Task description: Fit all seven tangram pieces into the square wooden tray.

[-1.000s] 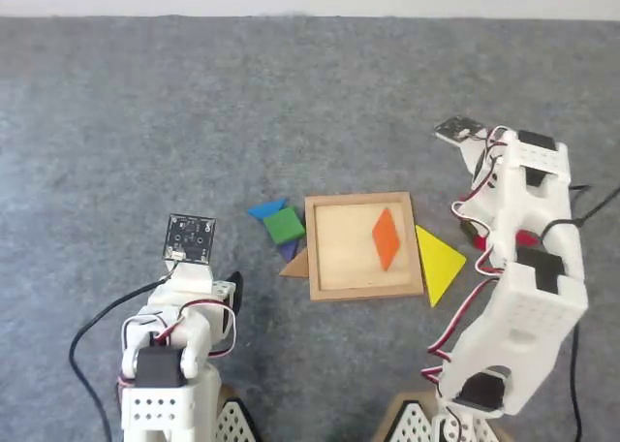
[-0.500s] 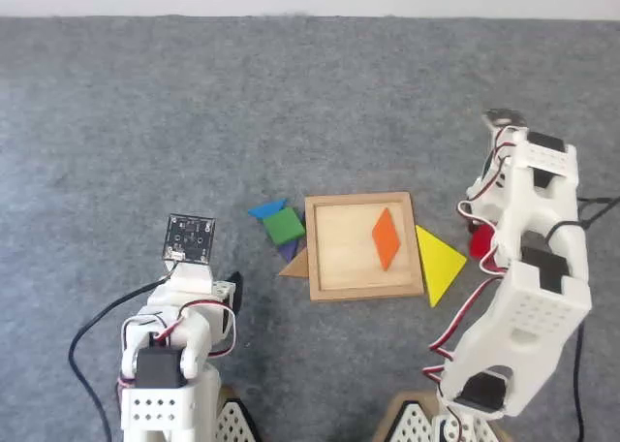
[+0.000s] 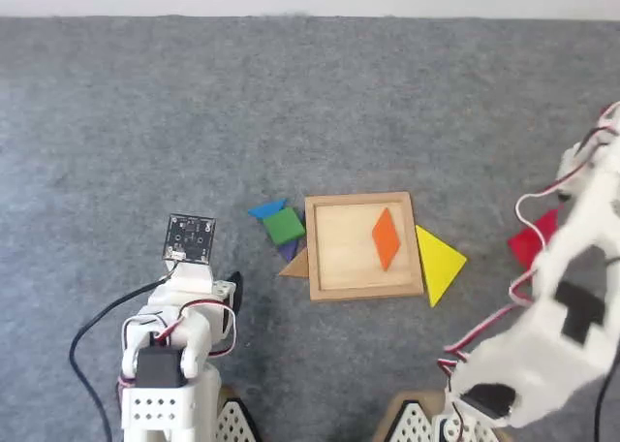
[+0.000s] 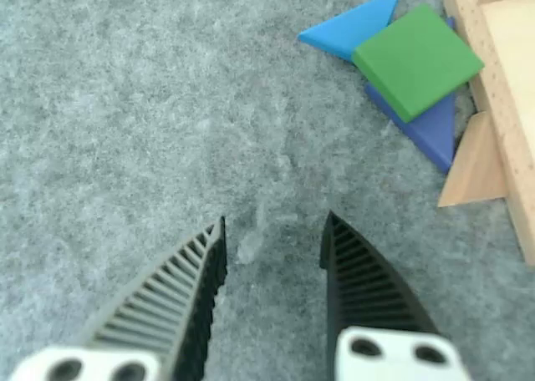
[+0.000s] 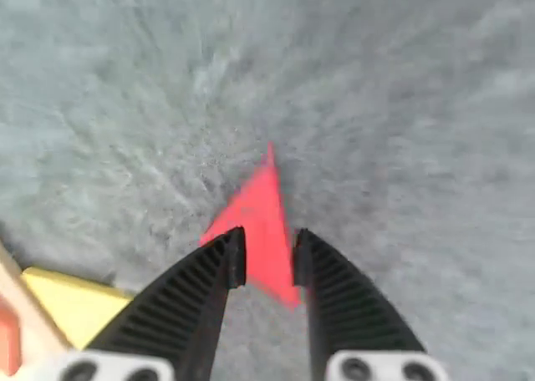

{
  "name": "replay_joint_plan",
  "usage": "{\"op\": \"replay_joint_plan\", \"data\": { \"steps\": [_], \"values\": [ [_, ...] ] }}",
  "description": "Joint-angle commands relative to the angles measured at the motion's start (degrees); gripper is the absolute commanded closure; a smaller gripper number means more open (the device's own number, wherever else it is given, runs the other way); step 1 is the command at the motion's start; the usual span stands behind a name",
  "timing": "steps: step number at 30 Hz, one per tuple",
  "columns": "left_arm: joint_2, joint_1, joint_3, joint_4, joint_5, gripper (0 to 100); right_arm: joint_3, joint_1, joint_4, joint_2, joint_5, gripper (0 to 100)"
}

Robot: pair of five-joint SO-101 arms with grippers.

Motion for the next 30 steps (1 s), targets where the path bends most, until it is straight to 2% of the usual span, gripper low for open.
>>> {"op": "replay_joint_plan", "data": {
  "steps": [1,5,8,13,15,20,25,27,30],
  "values": [
    [-0.62,-0.18,-0.66,0.09,0.53,82,2.20,0.75,-0.22,-12.18,3.43,81.6],
    [-0.62,-0.18,-0.66,0.09,0.53,82,14.86,1.27,-6.55,-14.73,3.87,79.6],
    [-0.62,-0.18,-0.66,0.09,0.53,82,28.57,-1.71,-13.93,-15.60,3.16,79.7],
    [-0.62,-0.18,-0.66,0.09,0.53,82,47.82,-6.02,-29.41,-23.69,-6.07,79.7],
    [-0.62,-0.18,-0.66,0.09,0.53,82,52.13,-6.90,-31.87,-28.62,-6.51,79.7],
    [-0.62,-0.18,-0.66,0.09,0.53,82,55.65,-9.27,-33.45,-34.86,-3.25,80.6],
    [-0.62,-0.18,-0.66,0.09,0.53,82,55.74,-13.05,-39.87,-31.08,-3.08,99.3],
    [-0.62,-0.18,-0.66,0.09,0.53,82,55.38,-13.14,-41.36,-29.32,-3.16,96.9],
    [-0.62,-0.18,-0.66,0.09,0.53,82,52.92,-13.93,-37.49,-25.98,-1.67,85.2]
  ]
}}
